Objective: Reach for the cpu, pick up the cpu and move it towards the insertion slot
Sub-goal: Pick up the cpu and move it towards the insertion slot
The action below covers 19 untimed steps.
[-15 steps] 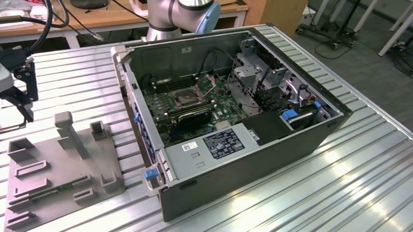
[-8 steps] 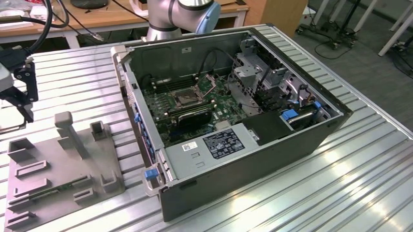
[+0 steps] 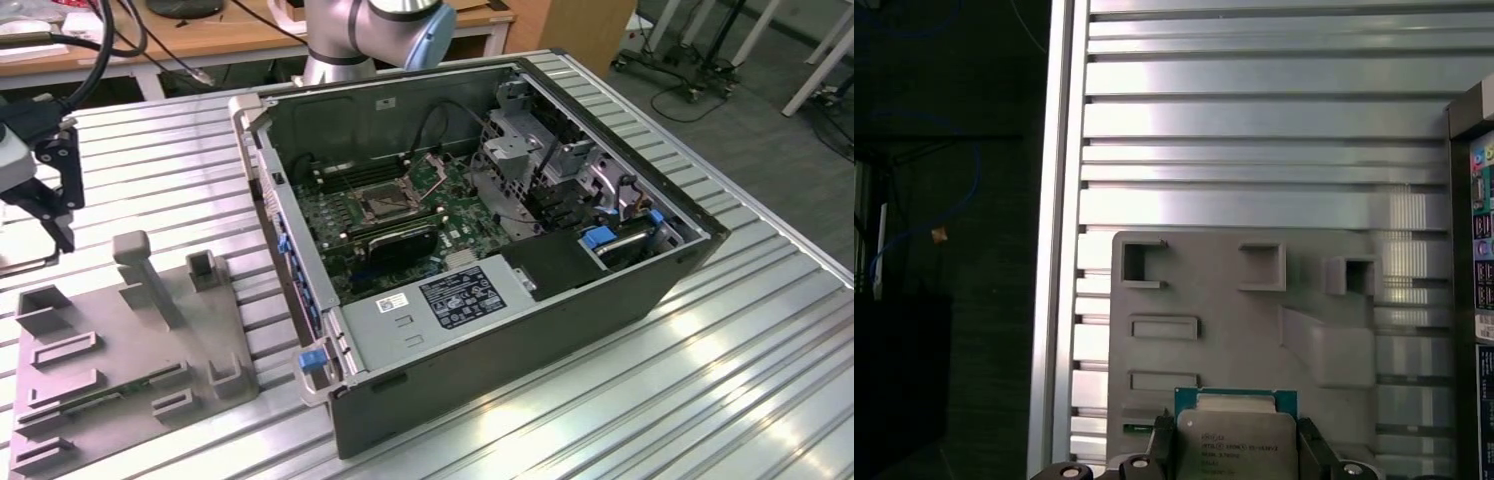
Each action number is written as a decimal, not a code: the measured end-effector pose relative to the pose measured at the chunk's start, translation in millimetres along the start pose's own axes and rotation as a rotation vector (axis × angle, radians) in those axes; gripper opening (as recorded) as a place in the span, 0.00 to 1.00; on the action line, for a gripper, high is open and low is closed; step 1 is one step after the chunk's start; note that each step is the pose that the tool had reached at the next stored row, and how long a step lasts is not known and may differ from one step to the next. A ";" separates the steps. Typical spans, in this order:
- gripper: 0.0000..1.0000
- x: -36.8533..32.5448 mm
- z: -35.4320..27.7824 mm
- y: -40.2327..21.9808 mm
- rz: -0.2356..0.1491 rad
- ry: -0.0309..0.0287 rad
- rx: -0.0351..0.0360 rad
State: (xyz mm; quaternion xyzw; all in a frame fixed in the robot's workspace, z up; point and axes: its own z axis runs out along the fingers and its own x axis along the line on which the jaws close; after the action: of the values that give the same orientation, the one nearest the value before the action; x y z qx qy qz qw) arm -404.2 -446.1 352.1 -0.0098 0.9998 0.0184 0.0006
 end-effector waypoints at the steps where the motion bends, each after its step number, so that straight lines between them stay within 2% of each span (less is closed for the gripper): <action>1: 0.55 -0.6 0.1 0.0 0.000 -0.0001 0.0003; 6: 0.55 -1.9 -1.0 0.0 0.000 0.0003 0.0028; 16: 0.55 -2.2 -18.7 0.8 0.000 0.0000 0.0025; 19: 0.55 -4.8 -18.9 1.1 0.000 0.0000 0.0025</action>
State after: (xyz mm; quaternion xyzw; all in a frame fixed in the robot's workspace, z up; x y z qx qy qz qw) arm -399.5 -445.6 371.0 -0.0099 0.9998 0.0171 0.0006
